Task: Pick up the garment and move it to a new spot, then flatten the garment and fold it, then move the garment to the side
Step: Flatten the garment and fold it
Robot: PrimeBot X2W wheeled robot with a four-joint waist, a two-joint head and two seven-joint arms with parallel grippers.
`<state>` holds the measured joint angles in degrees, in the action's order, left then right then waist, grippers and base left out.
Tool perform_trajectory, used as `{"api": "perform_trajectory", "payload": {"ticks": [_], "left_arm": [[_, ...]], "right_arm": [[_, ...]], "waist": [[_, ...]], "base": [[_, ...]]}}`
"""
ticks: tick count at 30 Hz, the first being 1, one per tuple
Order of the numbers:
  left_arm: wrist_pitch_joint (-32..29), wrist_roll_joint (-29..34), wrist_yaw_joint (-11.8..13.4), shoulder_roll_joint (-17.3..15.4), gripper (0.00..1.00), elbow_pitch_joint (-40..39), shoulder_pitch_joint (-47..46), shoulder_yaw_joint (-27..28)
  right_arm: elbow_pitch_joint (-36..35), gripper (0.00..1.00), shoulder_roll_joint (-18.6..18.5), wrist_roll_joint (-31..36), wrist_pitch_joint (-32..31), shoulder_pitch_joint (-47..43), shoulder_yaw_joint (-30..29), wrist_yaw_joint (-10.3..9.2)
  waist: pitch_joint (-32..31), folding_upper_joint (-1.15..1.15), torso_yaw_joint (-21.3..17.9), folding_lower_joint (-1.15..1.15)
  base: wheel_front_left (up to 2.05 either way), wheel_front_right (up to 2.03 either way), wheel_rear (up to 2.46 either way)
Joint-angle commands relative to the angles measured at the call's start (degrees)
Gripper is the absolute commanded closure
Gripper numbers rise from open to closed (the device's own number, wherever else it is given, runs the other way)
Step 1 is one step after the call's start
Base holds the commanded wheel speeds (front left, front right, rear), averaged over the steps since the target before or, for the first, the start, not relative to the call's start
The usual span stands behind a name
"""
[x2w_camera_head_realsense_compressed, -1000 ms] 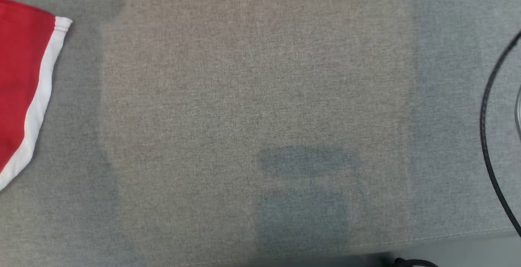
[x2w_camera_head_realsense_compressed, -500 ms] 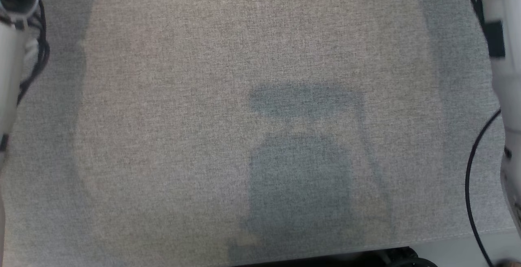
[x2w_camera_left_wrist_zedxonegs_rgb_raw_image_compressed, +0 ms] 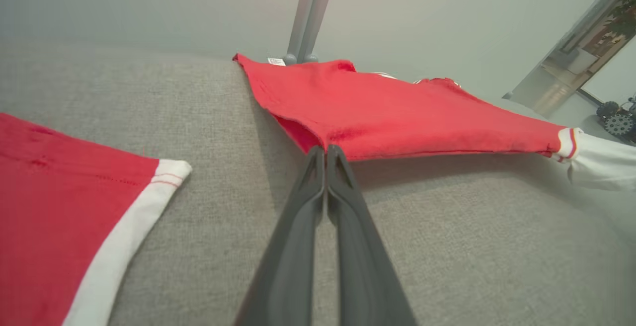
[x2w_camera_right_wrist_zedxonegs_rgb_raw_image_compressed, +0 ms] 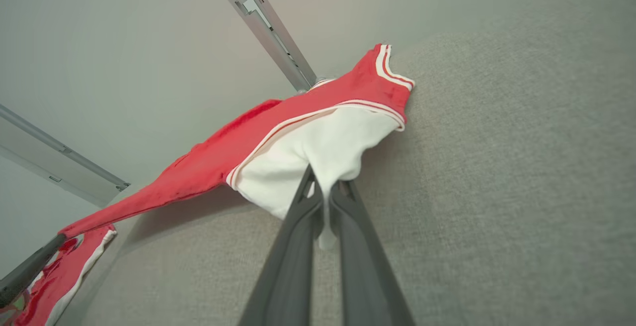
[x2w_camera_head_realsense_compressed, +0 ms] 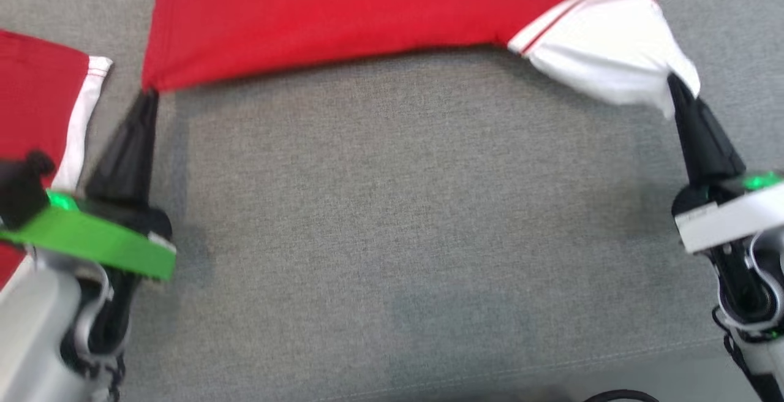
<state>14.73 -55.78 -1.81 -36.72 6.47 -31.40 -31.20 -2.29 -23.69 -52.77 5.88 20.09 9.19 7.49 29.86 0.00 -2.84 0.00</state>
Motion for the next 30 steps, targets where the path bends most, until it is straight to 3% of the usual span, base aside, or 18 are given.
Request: {"api": "perform_trajectory", "payload": {"ticks": [1, 5, 9, 13, 16, 24, 30], "left_arm": [[0.38, -1.31, 2.62, -0.90, 1.00, -4.86, 8.53, 0.76], [0.48, -3.66, 7.38, -0.48, 1.00, -13.04, 21.02, 3.70], [0.45, -3.93, 11.69, 3.15, 1.00, -23.29, 36.83, 7.43], [0.46, -2.58, 13.09, 5.99, 1.00, -29.58, 45.88, 8.26], [0.02, -2.55, 12.51, 5.77, 1.00, -31.55, 48.50, 6.93], [-5.99, -2.14, 13.82, 2.80, 1.00, -31.97, 38.95, 8.38], [-13.14, -2.36, 13.85, 3.85, 1.00, -24.51, 27.26, 6.36]], "right_arm": [[-2.84, 1.00, -0.39, 0.08, -0.99, -6.19, -1.13, 0.00], [-7.02, 1.00, 0.28, 0.39, -2.44, -14.56, -2.01, 0.00], [-11.85, 1.00, 1.52, -0.23, -3.47, -26.20, -5.49, 0.00], [-14.10, 1.00, 2.93, -0.03, -4.69, -35.40, -9.14, 0.00], [-15.06, 1.00, 3.86, -0.54, -5.86, -37.19, -10.20, 0.01], [-9.53, 1.00, 3.87, 1.63, -12.13, -20.87, -8.90, 0.00], [-0.64, 1.00, 3.86, 4.64, -17.59, -7.02, -6.73, 0.00]], "waist": [[-7.80, 0.00, -2.57, 0.00], [-10.35, 0.00, -4.00, 0.00], [-12.41, 0.00, -4.44, 0.00], [-13.07, 0.00, -4.10, 0.00], [-13.04, 0.00, -4.38, 0.00], [-11.13, 0.00, -5.68, 0.00], [-9.88, 0.00, -4.26, 0.00]], "base": [[0.00, 0.00, 0.00], [0.00, 0.00, 0.00], [0.00, 0.00, 0.00], [0.00, 0.00, 0.00], [0.00, 0.00, 0.00], [0.00, 0.00, 0.00], [0.00, 0.00, 0.00]]}}
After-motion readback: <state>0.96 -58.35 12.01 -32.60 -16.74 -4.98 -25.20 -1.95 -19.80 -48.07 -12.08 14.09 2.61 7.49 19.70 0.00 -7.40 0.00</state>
